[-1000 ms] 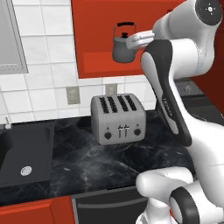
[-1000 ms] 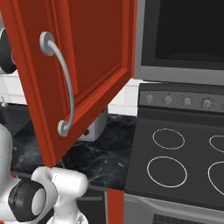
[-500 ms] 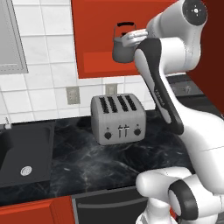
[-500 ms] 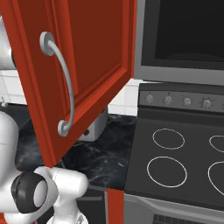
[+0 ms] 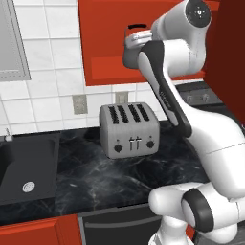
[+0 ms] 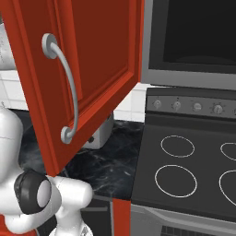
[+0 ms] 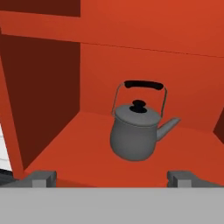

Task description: Open the cabinet, pick the kettle from the cabinet, and place it in the sink.

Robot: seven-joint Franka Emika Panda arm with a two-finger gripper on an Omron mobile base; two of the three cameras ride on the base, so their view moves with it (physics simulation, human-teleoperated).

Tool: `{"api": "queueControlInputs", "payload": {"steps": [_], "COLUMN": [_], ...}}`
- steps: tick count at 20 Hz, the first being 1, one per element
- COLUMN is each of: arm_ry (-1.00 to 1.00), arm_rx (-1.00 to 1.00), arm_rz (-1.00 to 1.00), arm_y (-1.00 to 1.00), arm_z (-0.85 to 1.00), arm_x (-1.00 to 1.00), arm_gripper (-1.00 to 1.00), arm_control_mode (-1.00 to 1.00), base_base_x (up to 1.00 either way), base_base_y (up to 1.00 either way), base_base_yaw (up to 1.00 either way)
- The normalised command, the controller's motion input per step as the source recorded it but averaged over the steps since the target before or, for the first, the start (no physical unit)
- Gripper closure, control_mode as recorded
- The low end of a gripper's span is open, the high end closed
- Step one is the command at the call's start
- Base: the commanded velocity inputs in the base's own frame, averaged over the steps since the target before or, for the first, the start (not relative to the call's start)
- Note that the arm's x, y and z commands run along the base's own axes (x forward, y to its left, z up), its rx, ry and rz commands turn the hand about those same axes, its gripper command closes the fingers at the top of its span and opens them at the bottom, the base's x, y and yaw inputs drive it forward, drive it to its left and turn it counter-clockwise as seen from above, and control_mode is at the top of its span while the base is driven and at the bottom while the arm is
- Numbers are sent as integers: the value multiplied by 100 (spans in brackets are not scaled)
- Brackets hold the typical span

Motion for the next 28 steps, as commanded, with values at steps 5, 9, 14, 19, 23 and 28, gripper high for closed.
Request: {"api": "queueControlInputs", "payload": {"steps": [5, 9, 14, 19, 23, 28], "arm_ry": [-3, -3, -2, 0, -1, 0], "arm_rx": [0, 0, 0, 0, 0, 0], "arm_rz": [0, 0, -1, -1, 0, 0], "arm_y": [9, 6, 4, 3, 1, 1], "arm_z": [-3, -3, 0, -1, -1, -3], "arm_x": [29, 30, 37, 34, 31, 29], "arm_gripper": [-100, -100, -100, -100, -100, -100], "arm_control_mode": [-100, -100, -100, -100, -100, -100], "base_base_x": [0, 0, 0, 0, 0, 0], "base_base_y": [0, 0, 0, 0, 0, 0], "base_base_yaw": [0, 0, 0, 0, 0, 0]}}
